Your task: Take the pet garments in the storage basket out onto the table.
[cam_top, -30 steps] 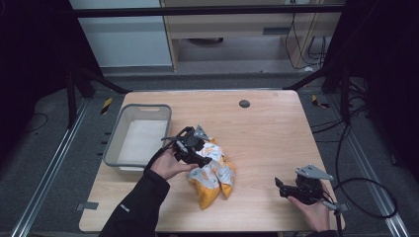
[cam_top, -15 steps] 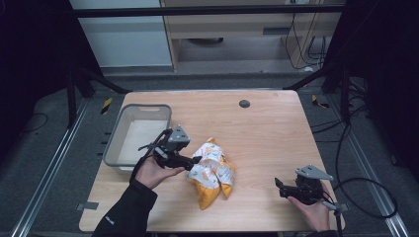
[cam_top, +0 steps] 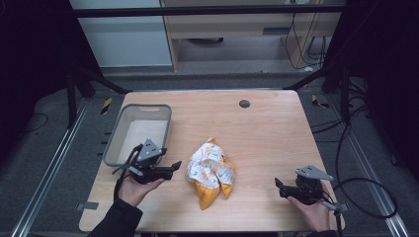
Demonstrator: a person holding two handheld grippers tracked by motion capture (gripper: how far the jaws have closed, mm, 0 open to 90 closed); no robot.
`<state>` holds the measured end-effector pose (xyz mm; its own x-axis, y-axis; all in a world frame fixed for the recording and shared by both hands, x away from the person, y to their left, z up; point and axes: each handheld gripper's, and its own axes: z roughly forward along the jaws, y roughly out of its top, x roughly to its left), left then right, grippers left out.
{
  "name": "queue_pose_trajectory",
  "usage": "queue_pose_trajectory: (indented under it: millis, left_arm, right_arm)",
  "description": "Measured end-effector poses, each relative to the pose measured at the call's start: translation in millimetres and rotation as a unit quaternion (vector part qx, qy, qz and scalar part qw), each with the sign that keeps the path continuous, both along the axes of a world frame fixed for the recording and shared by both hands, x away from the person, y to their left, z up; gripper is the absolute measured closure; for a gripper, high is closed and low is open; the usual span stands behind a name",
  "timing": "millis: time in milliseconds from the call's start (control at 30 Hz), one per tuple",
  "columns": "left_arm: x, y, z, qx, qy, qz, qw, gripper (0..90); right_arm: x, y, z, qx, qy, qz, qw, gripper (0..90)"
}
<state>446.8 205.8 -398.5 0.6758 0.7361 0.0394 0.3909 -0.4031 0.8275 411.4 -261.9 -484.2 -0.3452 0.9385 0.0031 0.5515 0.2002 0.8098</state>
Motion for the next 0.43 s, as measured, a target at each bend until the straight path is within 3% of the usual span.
queue_pose_trajectory:
  millis: [200,433]
  left_arm:
    - [-11.8,20.3,-21.0,-0.027,0.006,0.021,0.9994,30.4]
    - [-25.7,41.6,-31.0,-0.044,0.014,0.036,0.9983,30.6]
  right_arm:
    - [0.0,0.0,-1.0,0.0,0.001,0.0,1.0,11.4]
    - [-1.7,-0.8,-1.5,0.001,-0.001,-0.002,1.0,10.7]
